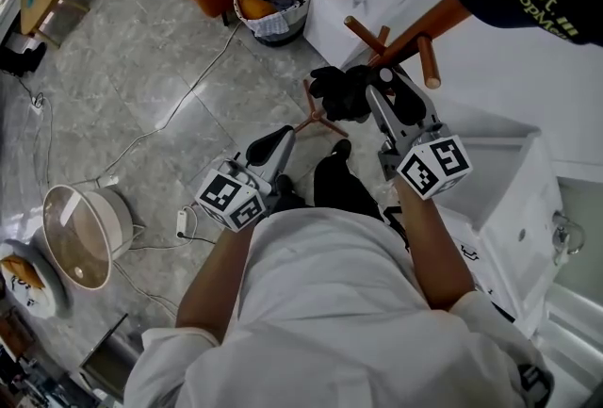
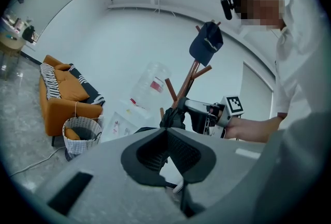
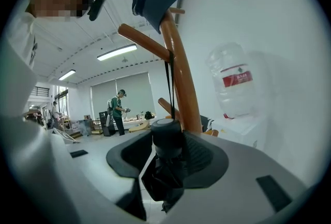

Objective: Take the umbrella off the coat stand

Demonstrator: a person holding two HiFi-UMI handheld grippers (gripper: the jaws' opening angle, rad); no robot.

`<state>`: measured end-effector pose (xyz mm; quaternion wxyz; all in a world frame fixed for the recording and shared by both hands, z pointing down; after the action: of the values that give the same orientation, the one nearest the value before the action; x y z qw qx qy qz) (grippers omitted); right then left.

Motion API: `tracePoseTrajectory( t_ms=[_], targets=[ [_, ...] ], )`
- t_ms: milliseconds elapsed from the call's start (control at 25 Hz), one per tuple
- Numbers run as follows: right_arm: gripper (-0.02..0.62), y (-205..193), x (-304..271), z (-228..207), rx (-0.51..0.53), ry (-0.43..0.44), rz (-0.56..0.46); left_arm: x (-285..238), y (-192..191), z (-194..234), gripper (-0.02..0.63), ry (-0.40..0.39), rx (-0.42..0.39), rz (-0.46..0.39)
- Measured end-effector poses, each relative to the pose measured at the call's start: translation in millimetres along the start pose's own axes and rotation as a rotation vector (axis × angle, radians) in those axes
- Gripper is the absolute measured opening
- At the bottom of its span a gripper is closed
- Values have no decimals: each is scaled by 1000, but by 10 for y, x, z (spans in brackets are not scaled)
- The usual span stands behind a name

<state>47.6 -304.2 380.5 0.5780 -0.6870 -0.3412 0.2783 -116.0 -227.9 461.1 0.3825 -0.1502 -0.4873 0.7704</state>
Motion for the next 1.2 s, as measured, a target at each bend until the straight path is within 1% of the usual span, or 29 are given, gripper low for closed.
tracePoseTrajectory(
  t_ms=[240, 440, 640, 960, 1200],
  targets=[
    [184, 172, 71, 66, 12, 12, -53, 90, 57, -9, 15, 0, -6, -11],
    [183, 307, 167, 134, 20, 13, -79, 86, 127, -63, 15, -23, -22, -27],
    [181, 404, 244, 228, 27, 16, -106, 138, 151, -108, 15, -43, -31, -28],
    [181, 563, 370, 354, 50, 9, -150, 278, 184, -99, 15, -54, -34, -27],
    [179, 690, 417, 440, 76, 21, -173, 327, 217, -94, 15, -62, -42, -28]
  ],
)
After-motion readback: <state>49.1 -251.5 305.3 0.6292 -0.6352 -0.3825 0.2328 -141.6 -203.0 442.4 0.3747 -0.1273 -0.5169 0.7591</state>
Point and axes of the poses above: the fingertips, and each gripper's own axes: x backward along the fingers, z to its left, y out of its top, the point moved 2 cm from there along x, backward along the fingers, and after that the axes turned 10 degrees about -z, right-handed, at the moved point
